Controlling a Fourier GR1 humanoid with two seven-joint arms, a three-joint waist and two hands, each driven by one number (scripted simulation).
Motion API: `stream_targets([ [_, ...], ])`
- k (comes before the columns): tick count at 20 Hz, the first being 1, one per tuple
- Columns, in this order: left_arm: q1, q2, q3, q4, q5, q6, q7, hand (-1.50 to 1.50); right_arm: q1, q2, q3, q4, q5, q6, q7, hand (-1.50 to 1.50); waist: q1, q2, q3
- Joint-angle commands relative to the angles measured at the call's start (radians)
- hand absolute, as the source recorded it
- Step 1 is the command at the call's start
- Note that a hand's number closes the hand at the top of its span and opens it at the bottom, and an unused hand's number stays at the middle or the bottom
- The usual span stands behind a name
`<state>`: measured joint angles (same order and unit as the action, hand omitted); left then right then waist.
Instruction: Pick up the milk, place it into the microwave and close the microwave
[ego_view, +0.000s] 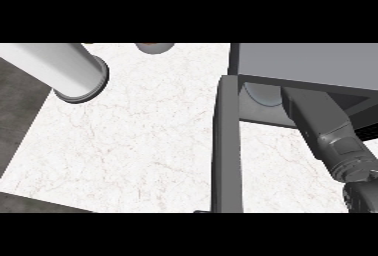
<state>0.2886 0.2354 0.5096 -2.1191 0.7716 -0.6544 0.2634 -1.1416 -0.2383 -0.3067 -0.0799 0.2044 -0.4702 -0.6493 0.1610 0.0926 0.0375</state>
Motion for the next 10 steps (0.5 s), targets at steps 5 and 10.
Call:
stream_targets([
  [5,0.022,-0.069,-0.045,0.006,-0.090,-0.044,-0.027,-1.50,-0.032,-0.036,0.023,0.004,0.021,0.098,0.023,-1.50,-0.058,-0.051,-0.035],
  [10,0.070,-0.143,-0.129,-0.011,-0.101,-0.105,-0.044,-1.50,0.039,-0.035,-0.001,-0.001,-0.009,0.212,-0.033,-1.50,-0.076,-0.059,-0.034],
])
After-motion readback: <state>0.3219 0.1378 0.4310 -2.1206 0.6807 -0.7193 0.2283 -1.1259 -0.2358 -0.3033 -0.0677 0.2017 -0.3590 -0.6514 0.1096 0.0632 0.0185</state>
